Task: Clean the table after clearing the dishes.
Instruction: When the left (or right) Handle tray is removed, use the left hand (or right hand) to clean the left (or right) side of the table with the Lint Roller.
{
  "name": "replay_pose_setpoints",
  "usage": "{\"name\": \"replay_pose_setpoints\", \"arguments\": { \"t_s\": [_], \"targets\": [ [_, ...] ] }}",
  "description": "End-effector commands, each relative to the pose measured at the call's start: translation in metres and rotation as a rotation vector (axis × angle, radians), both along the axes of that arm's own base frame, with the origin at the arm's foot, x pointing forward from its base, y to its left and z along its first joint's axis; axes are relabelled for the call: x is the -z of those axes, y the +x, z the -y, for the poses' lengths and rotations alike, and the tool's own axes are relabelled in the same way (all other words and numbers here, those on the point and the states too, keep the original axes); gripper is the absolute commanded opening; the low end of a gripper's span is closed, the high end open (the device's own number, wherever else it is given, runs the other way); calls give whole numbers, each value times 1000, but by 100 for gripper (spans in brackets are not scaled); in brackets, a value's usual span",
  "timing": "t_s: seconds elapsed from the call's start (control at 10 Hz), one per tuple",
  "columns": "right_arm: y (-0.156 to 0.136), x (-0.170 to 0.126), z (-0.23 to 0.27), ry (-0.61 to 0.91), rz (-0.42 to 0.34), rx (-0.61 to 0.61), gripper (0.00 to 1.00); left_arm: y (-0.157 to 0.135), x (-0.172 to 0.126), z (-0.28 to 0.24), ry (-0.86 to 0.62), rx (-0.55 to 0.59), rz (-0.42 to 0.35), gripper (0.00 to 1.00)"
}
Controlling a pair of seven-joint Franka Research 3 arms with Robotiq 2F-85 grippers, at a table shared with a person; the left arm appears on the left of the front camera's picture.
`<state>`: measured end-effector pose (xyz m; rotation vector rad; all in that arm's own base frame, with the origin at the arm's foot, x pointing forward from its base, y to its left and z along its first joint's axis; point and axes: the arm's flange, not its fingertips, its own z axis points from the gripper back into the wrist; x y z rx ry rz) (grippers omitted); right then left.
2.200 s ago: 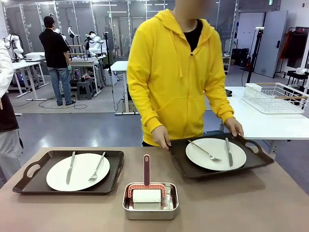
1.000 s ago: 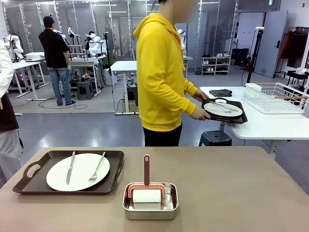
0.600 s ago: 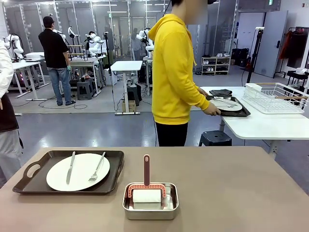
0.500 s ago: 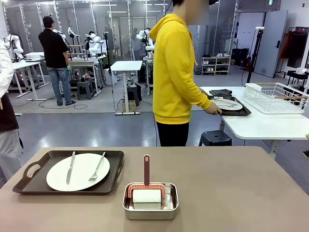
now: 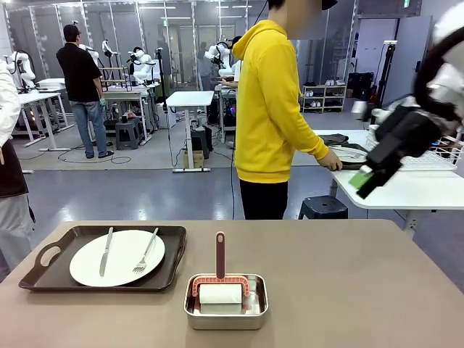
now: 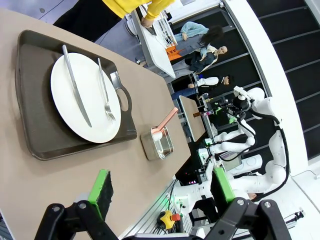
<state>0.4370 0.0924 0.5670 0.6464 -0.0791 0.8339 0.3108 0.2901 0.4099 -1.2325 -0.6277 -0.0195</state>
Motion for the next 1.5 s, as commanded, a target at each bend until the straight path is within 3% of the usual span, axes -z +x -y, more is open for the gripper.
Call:
{"name": "replay_pose_setpoints", "arguments": {
  "t_s": [0.0,0.4,0.6,0.7,1.2,1.3,1.4],
  "targets": [
    [11,23,-13,-150,77,-74,100,-2,-1,0,2,-2,6,100],
    [2,60,-67,-199,154,-279,100,-2,-1,0,2,-2,6,100],
    [-12,64,-85,-191,159,-310,100,-2,-1,0,2,-2,6,100],
    [5,60,-72,-201,121,-267,100,-2,-1,0,2,-2,6,100],
    [5,60,-72,-201,121,-267,100,-2,-1,0,2,-2,6,100],
    [5,62,-70,-197,126,-260,100,-2,-1,0,2,-2,6,100],
    [15,59,-82,-258,193,-342,100,-2,-1,0,2,-2,6,100]
  ]
}}
